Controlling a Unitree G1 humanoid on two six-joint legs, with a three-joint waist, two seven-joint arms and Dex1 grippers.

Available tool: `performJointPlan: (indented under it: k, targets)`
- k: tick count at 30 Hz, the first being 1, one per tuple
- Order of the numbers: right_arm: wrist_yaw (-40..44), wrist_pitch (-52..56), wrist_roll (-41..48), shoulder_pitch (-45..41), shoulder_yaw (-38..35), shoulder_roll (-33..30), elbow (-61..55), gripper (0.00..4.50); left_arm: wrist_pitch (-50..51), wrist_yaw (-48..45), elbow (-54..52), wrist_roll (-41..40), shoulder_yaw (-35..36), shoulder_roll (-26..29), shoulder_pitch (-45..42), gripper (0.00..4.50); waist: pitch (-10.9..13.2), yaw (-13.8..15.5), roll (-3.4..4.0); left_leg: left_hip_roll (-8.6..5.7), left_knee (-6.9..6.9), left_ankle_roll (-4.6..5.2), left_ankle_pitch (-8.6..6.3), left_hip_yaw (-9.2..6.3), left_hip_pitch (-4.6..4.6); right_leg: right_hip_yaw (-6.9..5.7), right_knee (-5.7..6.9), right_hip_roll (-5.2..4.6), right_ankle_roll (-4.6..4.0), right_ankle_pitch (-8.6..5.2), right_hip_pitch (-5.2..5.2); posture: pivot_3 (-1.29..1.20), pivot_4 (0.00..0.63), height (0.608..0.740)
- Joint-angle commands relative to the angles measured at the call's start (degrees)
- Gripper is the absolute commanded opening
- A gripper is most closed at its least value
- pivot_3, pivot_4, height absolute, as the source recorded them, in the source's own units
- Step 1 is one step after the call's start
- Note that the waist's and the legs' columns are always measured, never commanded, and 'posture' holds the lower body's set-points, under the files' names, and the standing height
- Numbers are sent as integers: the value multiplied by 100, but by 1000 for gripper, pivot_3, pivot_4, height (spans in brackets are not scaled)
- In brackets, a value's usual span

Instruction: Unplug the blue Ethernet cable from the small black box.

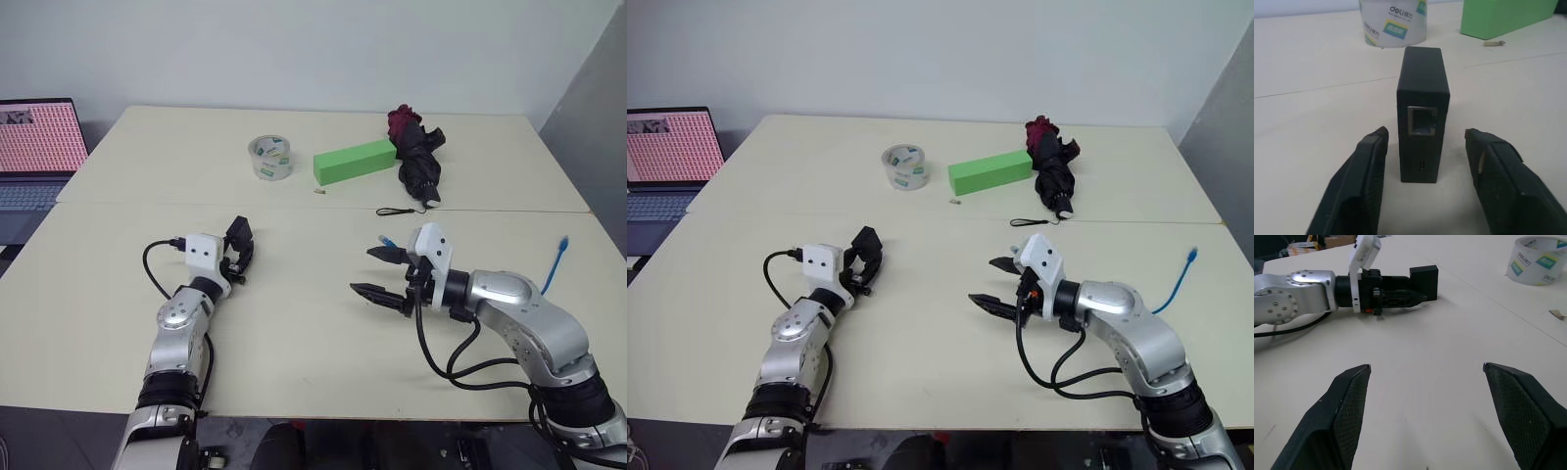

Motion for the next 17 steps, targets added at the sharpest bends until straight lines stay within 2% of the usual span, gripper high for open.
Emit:
performJointPlan:
  k: [1,4,8,11,17]
  targets:
    - [-110,2,-15,71,-157,-68,-329,3912,705,-34,-977,88,-75,271,577,3321,0,-12,0,1,0,0,0,0,0,-1,0,0,0,0,-1,0,150,740]
    - [-210,-1,32,300,-371,-138,-440,3912,1579,-94,-2220,-28,63,671,1175,3321,0,-14,-1,2,-1,0,0,-1,0,-1,1,1,0,0,-2,0,150,740]
    - [-291,-94,18,725,-725,-309,-552,3912,2173,-345,-3430,-340,462,1214,1746,3321,2,6,-1,5,-6,1,-1,-5,-4,0,-7,3,0,0,1,0,150,740]
    - [-339,-91,72,890,-956,-369,-520,3912,2535,-650,-3872,-638,633,1547,1850,3321,2,44,-2,2,-1,4,-2,-10,-2,-3,-4,2,0,0,6,0,150,740]
    - [-458,-131,96,1075,-1266,-359,-346,3912,3133,-884,-4550,-1091,852,1829,1881,3321,2,31,0,-1,-4,19,-11,-11,4,-3,-8,2,0,0,14,0,150,740]
